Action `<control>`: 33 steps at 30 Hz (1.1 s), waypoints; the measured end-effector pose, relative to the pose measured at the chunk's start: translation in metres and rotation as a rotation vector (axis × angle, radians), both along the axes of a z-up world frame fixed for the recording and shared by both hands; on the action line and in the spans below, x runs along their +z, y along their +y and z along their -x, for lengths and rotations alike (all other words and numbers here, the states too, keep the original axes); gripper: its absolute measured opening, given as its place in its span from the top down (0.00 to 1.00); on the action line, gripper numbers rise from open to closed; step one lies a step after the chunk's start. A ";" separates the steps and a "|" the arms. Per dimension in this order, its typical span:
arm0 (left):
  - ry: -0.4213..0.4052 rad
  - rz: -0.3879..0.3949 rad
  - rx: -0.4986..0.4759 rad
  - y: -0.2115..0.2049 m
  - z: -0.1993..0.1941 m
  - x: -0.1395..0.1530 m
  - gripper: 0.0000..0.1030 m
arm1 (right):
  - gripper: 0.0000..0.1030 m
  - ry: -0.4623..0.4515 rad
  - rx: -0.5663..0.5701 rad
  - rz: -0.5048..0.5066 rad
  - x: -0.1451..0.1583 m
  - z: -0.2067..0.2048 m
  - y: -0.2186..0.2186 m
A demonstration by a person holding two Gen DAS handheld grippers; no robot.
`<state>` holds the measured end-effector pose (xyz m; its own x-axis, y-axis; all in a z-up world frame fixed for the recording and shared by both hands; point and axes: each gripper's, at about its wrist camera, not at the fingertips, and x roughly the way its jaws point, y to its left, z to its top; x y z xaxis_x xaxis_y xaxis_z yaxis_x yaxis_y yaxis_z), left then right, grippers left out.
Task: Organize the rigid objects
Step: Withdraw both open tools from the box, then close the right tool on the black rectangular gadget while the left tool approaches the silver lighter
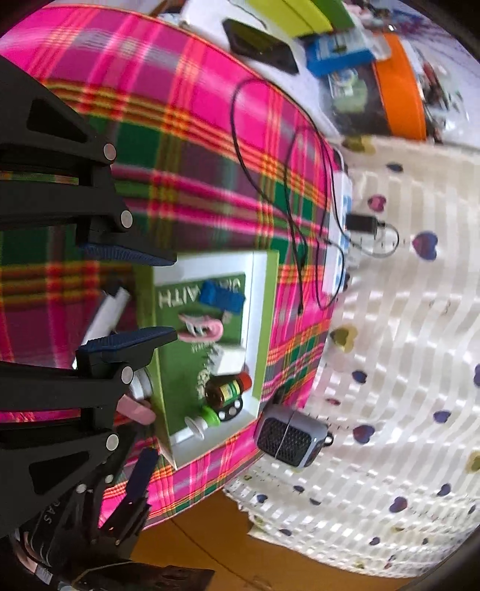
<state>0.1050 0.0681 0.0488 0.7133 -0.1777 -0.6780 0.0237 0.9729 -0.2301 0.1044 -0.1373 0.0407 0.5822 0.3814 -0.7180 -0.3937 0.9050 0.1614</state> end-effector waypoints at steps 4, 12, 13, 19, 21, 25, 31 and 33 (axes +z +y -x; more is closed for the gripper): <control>0.013 0.020 0.017 0.007 0.006 -0.006 0.69 | 0.53 0.013 0.071 0.003 -0.005 0.008 0.013; 0.043 0.026 -0.001 0.006 0.016 -0.019 0.69 | 0.53 0.023 0.136 0.015 -0.012 0.016 0.030; 0.048 0.028 -0.002 0.006 0.017 -0.020 0.69 | 0.53 0.025 0.137 0.016 -0.012 0.016 0.031; 0.067 0.036 0.007 0.012 0.022 -0.028 0.69 | 0.53 0.042 0.159 0.003 -0.017 0.013 0.037; 0.075 0.038 0.008 0.013 0.023 -0.030 0.69 | 0.54 0.043 0.164 0.006 -0.016 0.013 0.038; 0.083 0.042 0.009 0.014 0.024 -0.032 0.69 | 0.62 0.058 0.181 -0.016 -0.016 0.011 0.038; 0.086 0.047 0.002 0.014 0.024 -0.034 0.69 | 0.62 0.071 0.199 -0.021 -0.017 0.012 0.041; 0.089 0.051 -0.001 0.013 0.024 -0.035 0.69 | 0.62 0.073 0.203 -0.025 -0.017 0.011 0.041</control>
